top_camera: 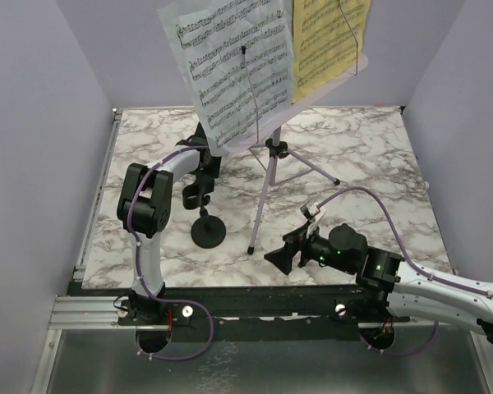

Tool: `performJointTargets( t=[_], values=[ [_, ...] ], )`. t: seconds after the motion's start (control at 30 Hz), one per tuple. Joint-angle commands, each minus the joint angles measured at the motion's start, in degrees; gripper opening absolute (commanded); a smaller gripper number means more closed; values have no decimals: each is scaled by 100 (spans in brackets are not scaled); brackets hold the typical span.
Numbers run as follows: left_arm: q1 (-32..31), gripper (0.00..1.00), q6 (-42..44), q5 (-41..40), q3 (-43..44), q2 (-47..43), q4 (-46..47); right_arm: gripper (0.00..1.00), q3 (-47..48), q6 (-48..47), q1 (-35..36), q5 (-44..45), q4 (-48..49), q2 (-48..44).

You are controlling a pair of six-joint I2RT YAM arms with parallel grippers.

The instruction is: Set up the instrument practice props

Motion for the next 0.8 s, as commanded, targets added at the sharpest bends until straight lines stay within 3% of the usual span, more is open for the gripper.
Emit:
performJointTargets(
  t=[0.0, 0.2, 0.47, 0.67, 0.77],
  values=[
    [-131, 52, 235, 83, -147, 24, -310, 100, 321, 185, 35, -53, 221, 209],
    [-99, 42, 129, -223, -228, -437, -248, 100, 368, 633, 29, 44, 199, 352],
    [433, 25, -359, -119, -316, -1569, -118, 100, 827, 1284, 29, 584, -833, 485],
    [1512, 10, -1449, 701, -601, -3141, -207, 100, 981, 1357, 28, 847, -1212, 392],
    [1627, 4, -1763, 780, -854, -4159, -391, 100, 953, 1401, 29, 859, -1203, 351]
  ],
)
